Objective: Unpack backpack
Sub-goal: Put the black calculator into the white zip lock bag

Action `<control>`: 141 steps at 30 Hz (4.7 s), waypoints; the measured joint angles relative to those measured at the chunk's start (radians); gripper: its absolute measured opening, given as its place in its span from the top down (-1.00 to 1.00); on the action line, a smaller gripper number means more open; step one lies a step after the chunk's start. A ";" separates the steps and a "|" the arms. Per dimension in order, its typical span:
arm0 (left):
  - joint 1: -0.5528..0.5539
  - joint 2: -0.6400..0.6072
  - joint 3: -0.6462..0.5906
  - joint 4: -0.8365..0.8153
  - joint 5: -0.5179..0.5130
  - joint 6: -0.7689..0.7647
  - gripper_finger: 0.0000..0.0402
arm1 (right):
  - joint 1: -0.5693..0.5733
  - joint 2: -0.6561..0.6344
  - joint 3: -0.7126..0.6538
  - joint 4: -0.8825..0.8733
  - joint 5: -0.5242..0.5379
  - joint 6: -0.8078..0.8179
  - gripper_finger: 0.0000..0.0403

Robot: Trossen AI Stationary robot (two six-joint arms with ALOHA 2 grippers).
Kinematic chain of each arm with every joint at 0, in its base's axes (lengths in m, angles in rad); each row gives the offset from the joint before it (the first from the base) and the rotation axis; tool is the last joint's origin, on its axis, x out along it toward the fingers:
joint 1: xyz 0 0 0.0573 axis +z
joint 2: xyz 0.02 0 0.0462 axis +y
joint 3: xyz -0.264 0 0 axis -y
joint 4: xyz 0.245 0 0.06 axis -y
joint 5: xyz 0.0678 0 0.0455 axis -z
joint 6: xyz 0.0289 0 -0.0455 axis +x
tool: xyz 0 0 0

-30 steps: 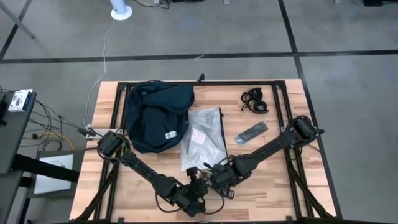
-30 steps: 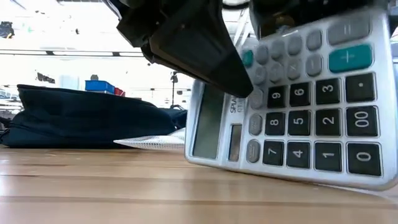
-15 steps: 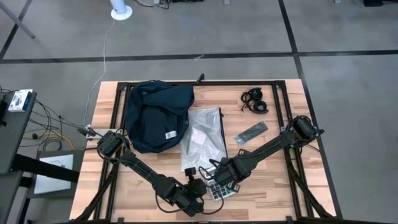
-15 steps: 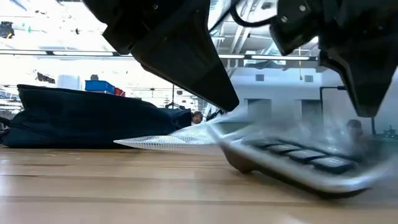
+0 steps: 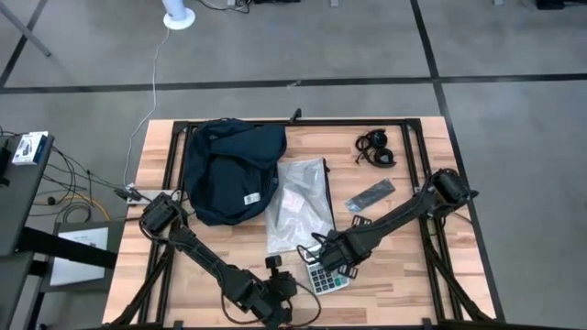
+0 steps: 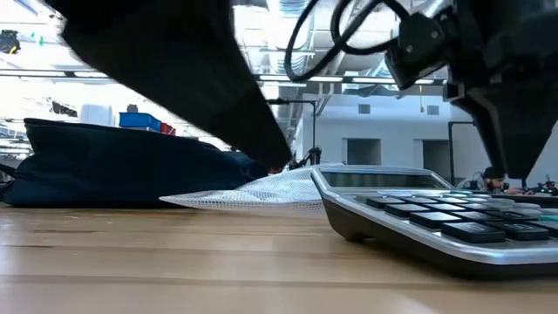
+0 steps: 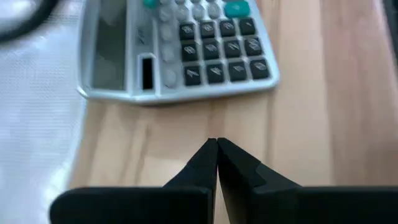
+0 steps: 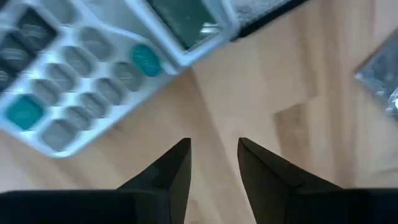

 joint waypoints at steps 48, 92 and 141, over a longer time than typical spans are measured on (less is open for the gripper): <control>0.017 -0.002 -0.009 0.037 0.118 -0.199 1.00 | -0.185 -0.232 -0.627 1.116 -0.278 -0.481 -0.26; 0.114 0.087 -0.008 0.235 0.171 -0.029 1.00 | -0.148 -0.280 -0.629 1.074 -0.293 0.047 -0.47; 0.003 -0.138 -0.009 -0.609 -0.032 -0.477 1.00 | -0.174 -0.842 -0.631 0.530 0.078 0.354 0.74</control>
